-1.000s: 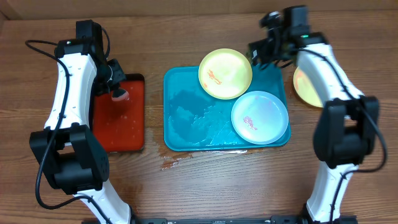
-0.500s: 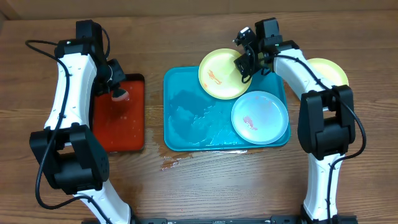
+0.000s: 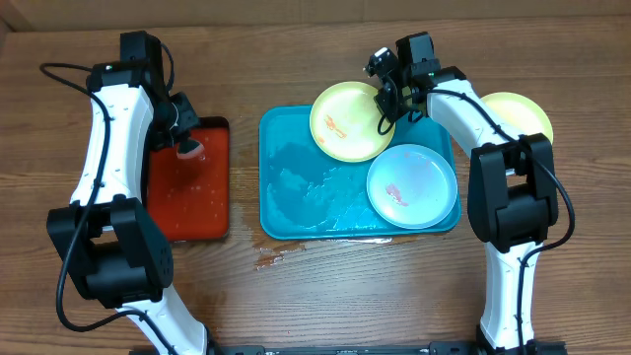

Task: Clean dirty plates on tray and stack at the side
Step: 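Reach the right gripper to the rim of the other yellow plate, then move the sponge in the left gripper onto the second yellow plate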

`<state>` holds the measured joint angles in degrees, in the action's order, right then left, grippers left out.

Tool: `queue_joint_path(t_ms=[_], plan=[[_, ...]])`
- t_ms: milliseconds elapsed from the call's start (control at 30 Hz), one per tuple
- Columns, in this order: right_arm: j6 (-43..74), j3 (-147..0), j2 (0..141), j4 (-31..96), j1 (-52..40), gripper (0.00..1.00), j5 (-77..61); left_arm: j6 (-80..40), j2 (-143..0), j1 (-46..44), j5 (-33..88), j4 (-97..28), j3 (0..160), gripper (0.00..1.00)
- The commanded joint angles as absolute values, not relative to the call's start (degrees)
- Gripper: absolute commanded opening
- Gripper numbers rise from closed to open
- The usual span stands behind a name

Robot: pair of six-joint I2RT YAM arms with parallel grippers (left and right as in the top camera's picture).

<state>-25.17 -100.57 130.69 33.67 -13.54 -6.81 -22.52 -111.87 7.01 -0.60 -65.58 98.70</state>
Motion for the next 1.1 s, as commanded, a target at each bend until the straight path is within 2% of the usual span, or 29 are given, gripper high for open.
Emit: queue_joint_path(t_ms=[0,333,533,667,733,867,933,1067], plan=[[-20.7,-101.3,131.3,33.8,-13.7,0.04,-7.6,-23.1,-110.9,7.0,0.0,-65.5,98.5,0.04],[-17.6,-101.4,129.0,41.7,-19.0,0.04,-7.8,-23.1,-110.9,7.0,0.1,-65.1,98.5,0.04],[-12.6,-101.4,127.5,48.5,-22.8,0.04,-7.8,-23.1,-110.9,7.0,0.4,-65.7,98.5,0.04],[-6.0,-101.3,127.5,53.7,-23.7,0.04,-7.8,-21.5,-110.9,6.6,5.3,-65.3,98.5,0.04],[-4.2,-101.2,127.5,55.0,-23.7,0.19,-8.2,-19.4,-110.9,5.9,7.7,-65.0,98.5,0.04],[-4.2,-101.2,127.5,56.4,-23.7,0.37,-9.5,-18.8,-111.1,3.5,9.3,-65.1,98.4,0.04],[-4.3,-101.2,127.5,55.8,-23.7,0.36,-11.7,-18.8,-111.3,1.8,9.3,-65.2,98.4,0.04],[-4.3,-101.2,128.1,54.5,-23.7,0.20,-12.1,-19.2,-111.3,-2.6,9.3,-65.2,98.0,0.04]])
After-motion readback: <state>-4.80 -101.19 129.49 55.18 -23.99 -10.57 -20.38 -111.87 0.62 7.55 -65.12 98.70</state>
